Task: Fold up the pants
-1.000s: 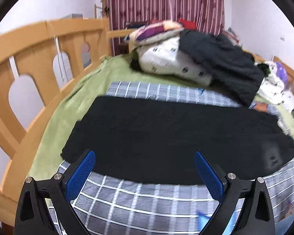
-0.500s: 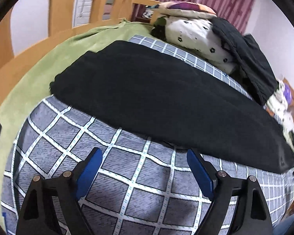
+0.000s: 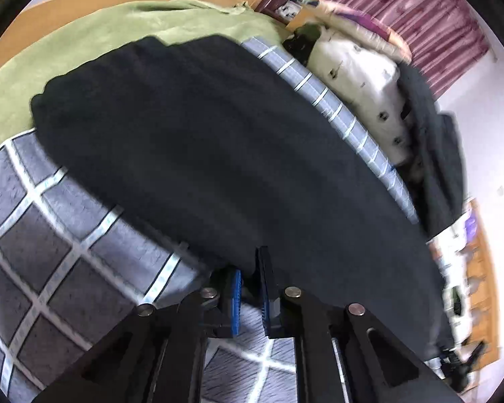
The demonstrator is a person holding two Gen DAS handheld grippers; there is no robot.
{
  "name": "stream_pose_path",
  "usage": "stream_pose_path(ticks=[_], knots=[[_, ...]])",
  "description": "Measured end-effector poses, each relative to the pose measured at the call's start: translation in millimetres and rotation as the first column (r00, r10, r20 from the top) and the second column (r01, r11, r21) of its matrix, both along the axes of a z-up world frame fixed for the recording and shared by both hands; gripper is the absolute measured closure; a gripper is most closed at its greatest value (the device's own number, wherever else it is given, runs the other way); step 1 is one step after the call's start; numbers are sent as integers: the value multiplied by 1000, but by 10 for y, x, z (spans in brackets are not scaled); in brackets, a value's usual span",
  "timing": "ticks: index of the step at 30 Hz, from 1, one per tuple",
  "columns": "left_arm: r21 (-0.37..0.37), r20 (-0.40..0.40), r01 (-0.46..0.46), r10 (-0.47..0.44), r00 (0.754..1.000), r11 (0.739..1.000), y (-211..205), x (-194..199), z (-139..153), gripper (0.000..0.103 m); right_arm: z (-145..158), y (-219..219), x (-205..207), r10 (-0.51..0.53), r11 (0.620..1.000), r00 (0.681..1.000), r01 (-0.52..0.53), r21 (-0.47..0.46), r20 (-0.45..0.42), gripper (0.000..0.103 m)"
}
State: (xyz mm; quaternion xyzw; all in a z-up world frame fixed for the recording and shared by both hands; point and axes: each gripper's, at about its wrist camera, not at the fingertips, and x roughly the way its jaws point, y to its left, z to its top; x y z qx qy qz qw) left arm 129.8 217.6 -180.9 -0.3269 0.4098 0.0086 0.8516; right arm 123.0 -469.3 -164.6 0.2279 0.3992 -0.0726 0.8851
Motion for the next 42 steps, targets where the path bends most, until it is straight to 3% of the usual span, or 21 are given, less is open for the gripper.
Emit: stream_pose_path(ticks=[4,7,13,19,26,28,29,31,33,35,38,42], knots=[[86,82,37,-44,996,996,-54,49,389,94,351,136,55,33,996,996,-26,-83,84,78],[191,152,52,-82,985,980,-198,187,740,94,665,161,160,70,992,987,-54,-111,146,79],[312,212,11,-81,974,950,-308,717,1050,94,1043,140,629,118,987,971,-91,-136,207,80],[390,200,-8,-77,977,921,-425,1427,910,94,1105,101,1290,156,976,968,-120,-183,195,80],[510,111,24,-94,989,860,-608,2045,452,92,626,106,2051,186,960,978,-162,-227,92,76],[496,111,40,-109,988,867,-613,2130,414,85,490,83,2195,193,960,980,-176,-218,58,72],[477,122,49,-121,985,878,-613,2146,426,74,451,62,2247,188,965,980,-172,-197,62,69],[452,138,66,-143,980,889,-614,2143,447,56,448,40,2238,199,971,975,-182,-153,103,44],[452,168,65,-156,973,890,-661,2072,538,42,521,74,2169,213,970,964,-189,-154,160,33],[484,171,63,-165,971,873,-727,1963,627,38,642,180,2054,225,963,954,-186,-196,197,32],[518,139,85,-181,974,851,-770,1717,723,35,733,303,1915,255,953,952,-218,-212,168,32],[486,90,115,-181,979,866,-674,1205,729,34,792,389,1428,262,945,956,-227,-235,133,31]])
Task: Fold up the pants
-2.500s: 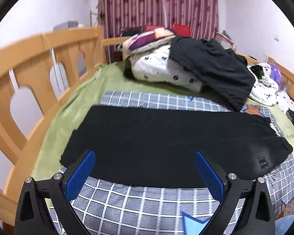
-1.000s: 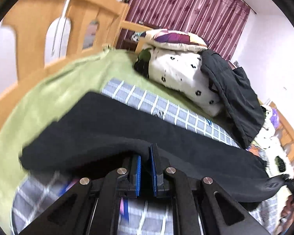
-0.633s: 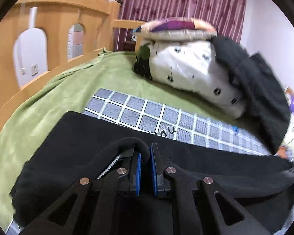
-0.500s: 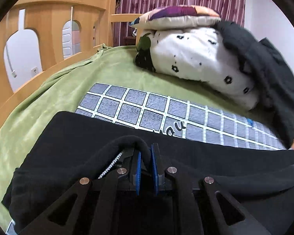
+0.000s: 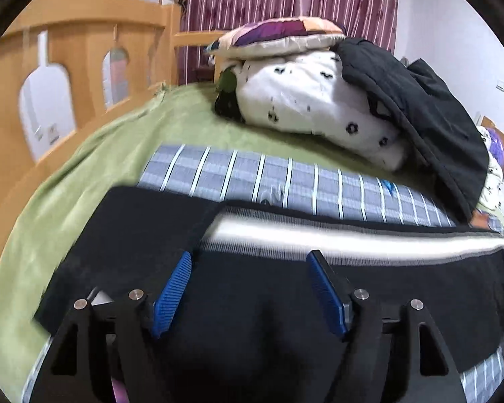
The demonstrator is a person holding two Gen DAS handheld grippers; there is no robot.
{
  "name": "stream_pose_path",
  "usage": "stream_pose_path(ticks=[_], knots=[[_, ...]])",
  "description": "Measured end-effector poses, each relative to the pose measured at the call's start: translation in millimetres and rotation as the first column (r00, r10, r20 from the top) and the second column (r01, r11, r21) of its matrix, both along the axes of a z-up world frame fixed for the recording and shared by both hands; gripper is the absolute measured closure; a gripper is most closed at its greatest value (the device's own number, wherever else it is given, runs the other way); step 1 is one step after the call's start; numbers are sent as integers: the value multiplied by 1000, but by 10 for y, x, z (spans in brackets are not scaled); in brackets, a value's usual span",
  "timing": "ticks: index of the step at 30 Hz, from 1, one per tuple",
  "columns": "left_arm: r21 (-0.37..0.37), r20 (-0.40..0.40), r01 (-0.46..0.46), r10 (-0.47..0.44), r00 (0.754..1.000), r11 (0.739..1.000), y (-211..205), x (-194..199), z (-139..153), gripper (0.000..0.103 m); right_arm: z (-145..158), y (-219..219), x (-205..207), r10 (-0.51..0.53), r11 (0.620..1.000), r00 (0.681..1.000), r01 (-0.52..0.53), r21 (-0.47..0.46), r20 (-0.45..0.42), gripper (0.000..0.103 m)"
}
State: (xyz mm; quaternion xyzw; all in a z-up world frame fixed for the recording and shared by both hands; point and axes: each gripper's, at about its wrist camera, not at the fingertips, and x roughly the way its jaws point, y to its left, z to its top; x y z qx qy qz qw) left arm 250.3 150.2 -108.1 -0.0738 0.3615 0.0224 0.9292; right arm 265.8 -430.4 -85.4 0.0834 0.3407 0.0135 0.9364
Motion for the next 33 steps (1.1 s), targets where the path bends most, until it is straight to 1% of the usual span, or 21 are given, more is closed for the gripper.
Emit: stream_pose_path(ticks=[3,4,6,8,11,14,16,19,20,21,22,23,24,25,26,27,28,29,30,31,33], knots=[[-79,-48,1,-5,999,997,128,-404,-113,32,-77,-27,-496,-17,1000,999,17,-15,-29,30],[-121,-73,8,-17,997,993,179,-596,-200,32,-134,-55,-639,-27,1000,999,26,-12,-47,28],[-159,-105,9,-26,994,987,236,-803,-340,32,-290,-140,-891,-44,999,995,45,5,-92,28],[-202,-148,-5,-25,989,979,302,-995,-536,32,-484,-233,-1148,-55,996,988,64,54,-146,28],[-265,-170,-34,-12,985,964,382,-1053,-699,32,-706,-332,-1336,-79,987,979,104,126,-189,28],[-334,-149,-67,17,989,940,484,-961,-742,32,-848,-395,-1316,-100,973,973,139,186,-208,28],[-374,-145,-89,37,989,923,533,-828,-772,32,-867,-386,-1240,-109,972,975,145,184,-195,28],[-454,-133,-131,78,988,881,646,-601,-856,35,-875,-385,-976,-110,972,976,145,185,-190,28],[-484,-130,-152,101,986,862,694,-509,-880,38,-885,-407,-865,-117,970,975,153,186,-190,28],[-492,-132,-164,113,985,855,700,-446,-880,43,-888,-443,-783,-123,969,974,159,189,-188,28],[-500,-136,-185,134,982,846,728,-341,-886,46,-907,-487,-648,-142,965,973,177,194,-183,28],[-503,-144,-201,148,978,841,744,-251,-894,52,-921,-540,-546,-160,958,971,196,209,-176,28],[-503,-154,-220,163,974,836,764,-178,-902,58,-933,-585,-450,-180,950,969,215,225,-168,31],[-505,-164,-234,174,971,831,777,-121,-907,61,-947,-629,-374,-203,941,965,239,240,-164,38],[-504,-177,-255,190,966,825,785,-56,-901,66,-955,-675,-294,-230,930,959,267,253,-164,42],[-483,-188,-267,199,962,834,783,-15,-883,76,-956,-688,-238,-245,924,955,282,257,-166,55],[-455,-197,-274,204,959,847,780,8,-870,82,-955,-714,-173,-266,918,949,303,254,-171,73],[-416,-201,-268,200,959,869,751,10,-837,86,-946,-741,-136,-274,915,946,313,254,-175,78],[-402,-189,-253,190,963,880,732,-30,-792,91,-921,-766,-123,-271,912,947,310,270,-172,82],[-396,-174,-239,184,967,887,725,-89,-738,92,-888,-791,-156,-273,908,949,307,283,-156,85],[-384,-149,-207,161,976,900,702,-225,-613,93,-768,-844,-325,-271,899,957,291,327,-108,87]])
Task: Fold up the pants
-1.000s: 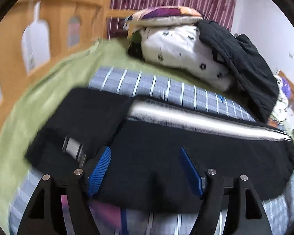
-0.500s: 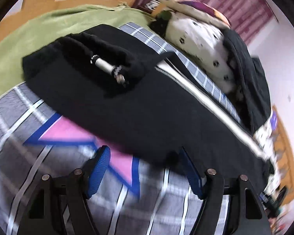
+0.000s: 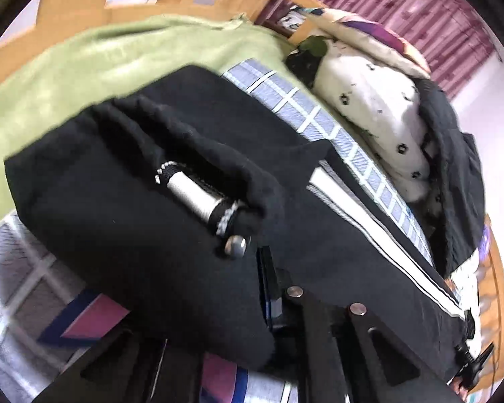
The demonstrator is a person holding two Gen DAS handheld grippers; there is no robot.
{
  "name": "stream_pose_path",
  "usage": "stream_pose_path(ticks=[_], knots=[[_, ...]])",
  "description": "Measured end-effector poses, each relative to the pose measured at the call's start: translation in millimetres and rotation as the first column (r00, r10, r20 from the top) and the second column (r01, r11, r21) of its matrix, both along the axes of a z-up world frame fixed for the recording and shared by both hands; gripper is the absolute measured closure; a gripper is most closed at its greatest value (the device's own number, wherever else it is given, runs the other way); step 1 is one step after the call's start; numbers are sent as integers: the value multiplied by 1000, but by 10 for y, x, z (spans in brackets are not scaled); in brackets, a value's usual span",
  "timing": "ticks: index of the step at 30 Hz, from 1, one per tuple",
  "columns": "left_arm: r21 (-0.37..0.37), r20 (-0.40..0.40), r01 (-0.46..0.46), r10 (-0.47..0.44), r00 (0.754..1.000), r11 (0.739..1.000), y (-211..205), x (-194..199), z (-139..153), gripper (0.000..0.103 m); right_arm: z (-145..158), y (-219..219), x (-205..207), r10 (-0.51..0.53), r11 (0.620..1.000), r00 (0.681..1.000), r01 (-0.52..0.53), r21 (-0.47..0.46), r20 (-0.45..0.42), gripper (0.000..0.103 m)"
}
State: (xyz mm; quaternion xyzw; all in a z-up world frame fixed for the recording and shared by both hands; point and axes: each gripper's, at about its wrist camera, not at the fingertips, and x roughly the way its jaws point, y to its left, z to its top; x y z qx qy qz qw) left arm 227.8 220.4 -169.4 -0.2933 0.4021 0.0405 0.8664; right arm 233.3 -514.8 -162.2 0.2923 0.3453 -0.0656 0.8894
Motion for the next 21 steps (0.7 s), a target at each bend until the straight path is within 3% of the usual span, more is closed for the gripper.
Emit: stream_pose_path(ticks=[3,8,13,17,19,21], knots=[[24,12,40,-41,999,999,-37,-232,179,93,178,-73,-284,4,999,999,-5,39,43,91],[126,-23,184,-183,983,975,-205,-857,365,93,450,-70,-851,52,998,998,-51,-47,21,91],[135,-55,274,-269,962,952,-270,-1501,248,92,575,-175,-1641,105,988,994,-104,-116,3,91],[150,-75,256,-247,966,955,-322,-1724,73,88,378,-273,-2080,135,981,990,-139,-136,-37,90],[149,-95,239,-227,969,959,-311,-1729,-2,83,179,-324,-2092,132,985,987,-141,-100,-90,78],[155,-137,220,-200,970,963,-298,-1782,-22,66,50,-345,-2177,113,988,983,-126,-86,-146,65]])
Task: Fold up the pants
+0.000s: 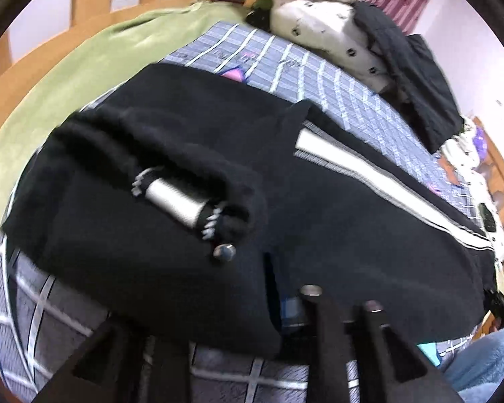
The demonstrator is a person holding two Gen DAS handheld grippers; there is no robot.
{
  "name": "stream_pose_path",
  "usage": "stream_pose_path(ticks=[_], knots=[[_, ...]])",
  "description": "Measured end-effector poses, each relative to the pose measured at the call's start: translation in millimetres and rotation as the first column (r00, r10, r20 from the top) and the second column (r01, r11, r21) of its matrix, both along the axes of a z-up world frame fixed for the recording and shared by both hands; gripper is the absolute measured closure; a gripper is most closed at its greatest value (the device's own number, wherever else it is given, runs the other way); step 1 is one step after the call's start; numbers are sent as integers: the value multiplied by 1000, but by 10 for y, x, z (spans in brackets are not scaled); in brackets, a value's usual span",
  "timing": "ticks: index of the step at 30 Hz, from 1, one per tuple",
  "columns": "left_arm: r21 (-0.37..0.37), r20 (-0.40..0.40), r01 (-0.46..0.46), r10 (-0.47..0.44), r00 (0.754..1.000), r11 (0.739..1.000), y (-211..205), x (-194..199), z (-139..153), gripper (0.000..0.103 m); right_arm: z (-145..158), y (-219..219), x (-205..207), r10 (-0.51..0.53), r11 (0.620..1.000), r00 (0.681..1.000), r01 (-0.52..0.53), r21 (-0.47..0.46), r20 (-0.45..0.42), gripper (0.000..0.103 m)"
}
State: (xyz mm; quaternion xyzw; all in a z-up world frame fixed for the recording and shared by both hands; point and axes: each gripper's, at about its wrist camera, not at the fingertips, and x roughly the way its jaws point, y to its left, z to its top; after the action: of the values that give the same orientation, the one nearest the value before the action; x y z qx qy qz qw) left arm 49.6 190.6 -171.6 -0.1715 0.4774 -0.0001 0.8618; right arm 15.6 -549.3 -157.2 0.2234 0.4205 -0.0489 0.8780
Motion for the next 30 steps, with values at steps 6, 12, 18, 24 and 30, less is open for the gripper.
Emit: stream_pose_path(ticks=[6,12,18,24,30], knots=[[156,51,24,-33,998,987,-57,-360,112,32,116,-279,-307,-116,993,986,115,13,120,31],[155,143,-30,8,990,988,-21,-642,361,32,-70,-508,143,-237,959,968,220,178,77,38],[256,216,-20,-37,976,967,-185,-511,675,32,317,-581,237,-219,975,949,209,71,228,67],[374,138,-20,-34,990,927,-408,-29,492,54,200,-509,294,-166,986,982,168,-15,87,51],[365,251,-183,92,964,913,-73,301,614,90,245,-550,-302,-162,985,982,166,-36,101,48]])
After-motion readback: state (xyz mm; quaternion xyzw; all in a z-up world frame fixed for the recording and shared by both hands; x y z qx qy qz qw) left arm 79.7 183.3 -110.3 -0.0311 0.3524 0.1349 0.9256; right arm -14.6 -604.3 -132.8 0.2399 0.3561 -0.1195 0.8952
